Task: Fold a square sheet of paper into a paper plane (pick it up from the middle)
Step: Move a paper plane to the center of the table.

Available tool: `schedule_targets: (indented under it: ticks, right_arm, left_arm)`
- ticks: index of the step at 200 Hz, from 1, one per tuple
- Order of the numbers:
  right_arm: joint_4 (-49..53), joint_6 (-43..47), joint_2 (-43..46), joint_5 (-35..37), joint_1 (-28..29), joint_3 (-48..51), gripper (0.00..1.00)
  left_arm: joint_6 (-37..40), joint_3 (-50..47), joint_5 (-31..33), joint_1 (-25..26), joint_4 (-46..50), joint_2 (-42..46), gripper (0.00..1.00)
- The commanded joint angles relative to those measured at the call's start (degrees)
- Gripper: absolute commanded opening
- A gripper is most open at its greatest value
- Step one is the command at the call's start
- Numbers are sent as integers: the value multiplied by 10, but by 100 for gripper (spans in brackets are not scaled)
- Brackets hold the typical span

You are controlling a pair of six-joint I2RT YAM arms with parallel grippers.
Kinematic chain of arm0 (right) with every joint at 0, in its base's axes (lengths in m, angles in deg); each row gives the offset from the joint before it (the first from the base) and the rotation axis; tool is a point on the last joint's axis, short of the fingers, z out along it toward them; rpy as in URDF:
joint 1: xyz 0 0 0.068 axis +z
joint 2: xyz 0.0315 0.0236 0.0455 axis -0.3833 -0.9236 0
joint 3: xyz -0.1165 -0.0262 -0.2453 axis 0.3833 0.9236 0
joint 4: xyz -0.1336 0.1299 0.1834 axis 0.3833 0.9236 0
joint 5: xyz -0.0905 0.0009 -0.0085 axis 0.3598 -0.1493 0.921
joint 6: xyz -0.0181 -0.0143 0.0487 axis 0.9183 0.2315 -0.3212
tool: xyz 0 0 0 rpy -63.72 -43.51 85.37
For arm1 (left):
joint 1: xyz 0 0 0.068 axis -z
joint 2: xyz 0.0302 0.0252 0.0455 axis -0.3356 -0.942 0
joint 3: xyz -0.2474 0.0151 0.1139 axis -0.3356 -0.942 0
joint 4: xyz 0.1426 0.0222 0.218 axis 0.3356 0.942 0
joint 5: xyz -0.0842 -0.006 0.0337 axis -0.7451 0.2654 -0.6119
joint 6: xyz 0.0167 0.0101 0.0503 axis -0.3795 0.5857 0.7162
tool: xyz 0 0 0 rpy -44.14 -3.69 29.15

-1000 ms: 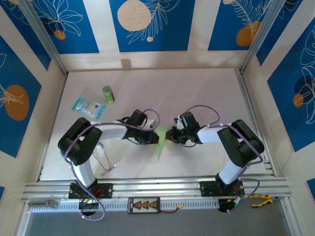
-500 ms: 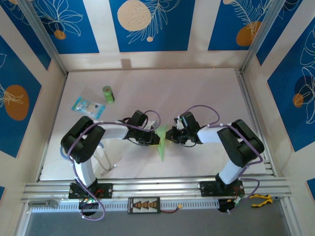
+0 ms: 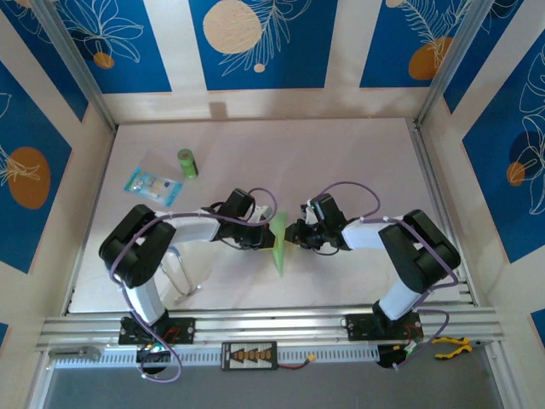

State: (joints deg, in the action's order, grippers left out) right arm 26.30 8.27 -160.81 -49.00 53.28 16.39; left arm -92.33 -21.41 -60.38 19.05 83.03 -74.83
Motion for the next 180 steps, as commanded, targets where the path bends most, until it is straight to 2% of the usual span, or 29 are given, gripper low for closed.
schedule_targets:
  ticks: [1,56,125,180]
  right_arm:
    - [28,5,40,8,4,8,27]
    - [30,9,82,3,29,7,39]
    - [92,23,24,39,67,-57,40]
    - [113,29,24,57,81,-73,41]
  left_arm:
    - [7,6,28,5,29,31,0]
    - [31,24,59,5,88,47,0]
    - [32,24,59,5,92,53,0]
    - [40,24,69,5,105,55,0]
